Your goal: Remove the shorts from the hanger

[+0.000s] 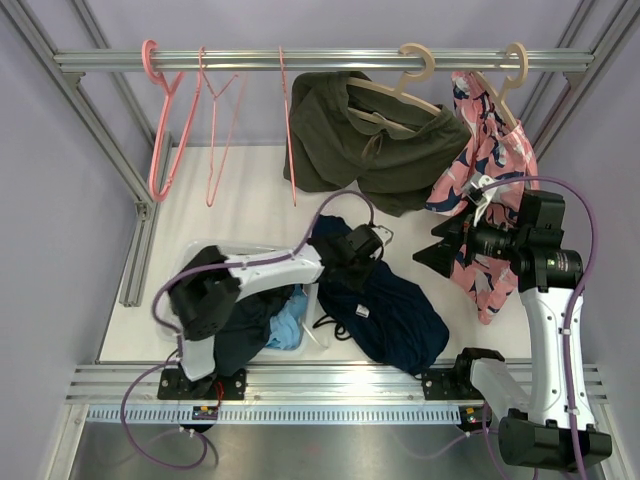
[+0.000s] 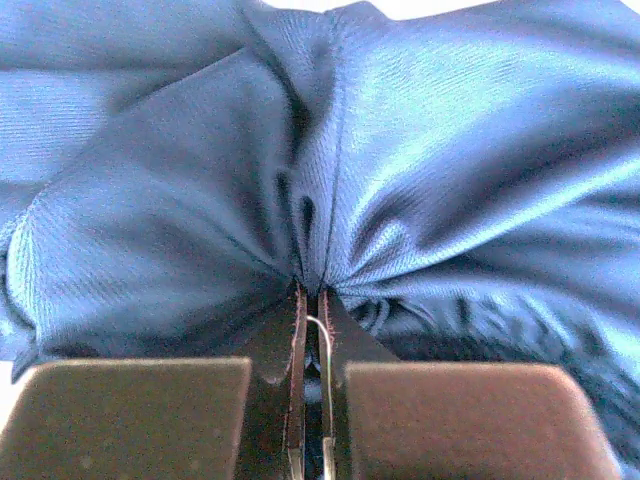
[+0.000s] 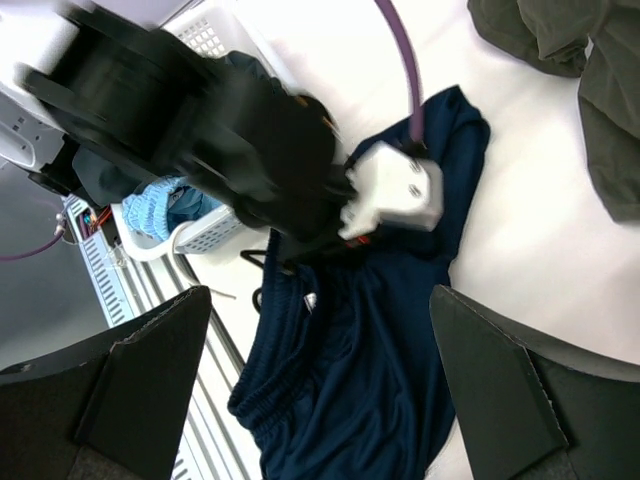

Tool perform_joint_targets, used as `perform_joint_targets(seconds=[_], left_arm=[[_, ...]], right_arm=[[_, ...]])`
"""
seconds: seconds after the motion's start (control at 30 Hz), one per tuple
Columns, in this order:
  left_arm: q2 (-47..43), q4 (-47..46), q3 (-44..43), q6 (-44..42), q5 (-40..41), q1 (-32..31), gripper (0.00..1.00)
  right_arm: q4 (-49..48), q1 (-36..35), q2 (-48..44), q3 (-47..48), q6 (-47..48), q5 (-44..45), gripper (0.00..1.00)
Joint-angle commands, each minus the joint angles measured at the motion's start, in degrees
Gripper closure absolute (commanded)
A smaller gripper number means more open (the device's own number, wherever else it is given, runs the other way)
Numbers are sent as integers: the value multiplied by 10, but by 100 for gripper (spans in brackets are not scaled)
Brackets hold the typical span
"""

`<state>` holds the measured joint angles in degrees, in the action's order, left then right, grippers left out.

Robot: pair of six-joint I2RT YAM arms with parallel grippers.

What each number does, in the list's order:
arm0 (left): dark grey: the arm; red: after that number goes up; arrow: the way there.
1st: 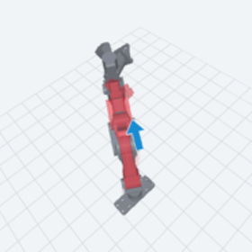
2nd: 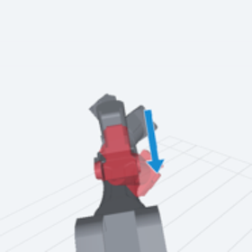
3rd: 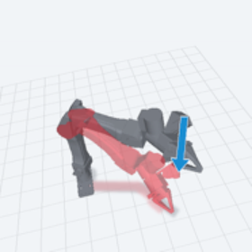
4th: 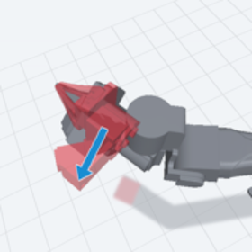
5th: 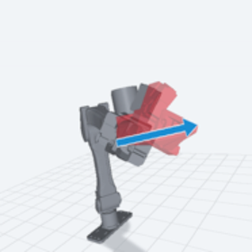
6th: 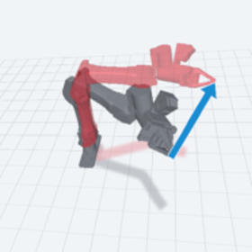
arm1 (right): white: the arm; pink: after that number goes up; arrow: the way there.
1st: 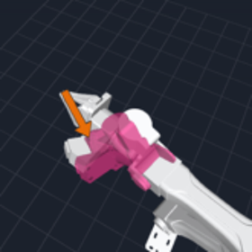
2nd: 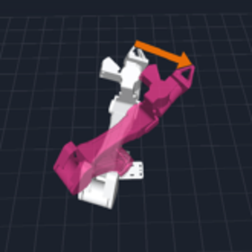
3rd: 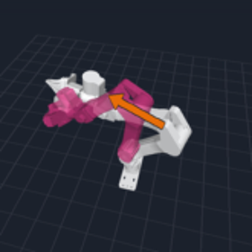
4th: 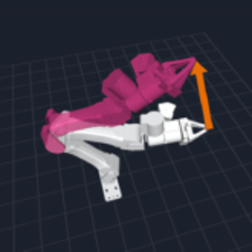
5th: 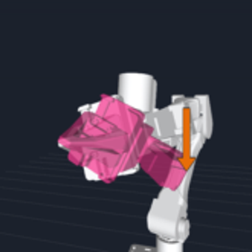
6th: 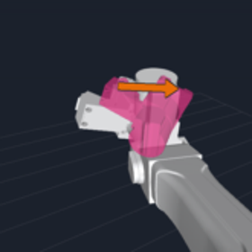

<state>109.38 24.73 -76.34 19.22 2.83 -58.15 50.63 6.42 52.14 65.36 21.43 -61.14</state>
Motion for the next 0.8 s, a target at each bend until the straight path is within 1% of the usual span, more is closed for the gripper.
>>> perform_joint_targets(seconds=[0.0,0.03,0.07,0.2,0.27,0.4,0.5,0.57,0.67,0.77], left_arm=[[-148,6,-28,-21,-5,-2,100],[-167,21,-33,-23,1,-3,100],[-206,29,-41,-27,5,-3,100],[-285,64,-63,-39,41,-2,100],[-307,101,-81,-41,58,-1,100],[-358,198,-157,-45,131,-1,100],[-390,245,-195,-52,182,0,100],[-416,268,-236,-55,211,0,100],[-443,310,-294,-60,284,0,100],[-465,345,-346,-69,328,0,100]], right_arm=[[-15,4,-5,32,-9,-15,0],[-22,4,-4,32,-13,-15,1],[-26,4,-3,31,-17,-14,1],[-37,4,2,26,-24,-14,1],[-36,4,6,25,-24,-13,1],[-35,4,16,26,-25,-12,0],[-47,4,19,22,-35,-13,0],[-53,4,23,22,-39,-14,0],[-58,4,31,25,-43,-16,0],[-62,4,38,28,-43,-16,1]])
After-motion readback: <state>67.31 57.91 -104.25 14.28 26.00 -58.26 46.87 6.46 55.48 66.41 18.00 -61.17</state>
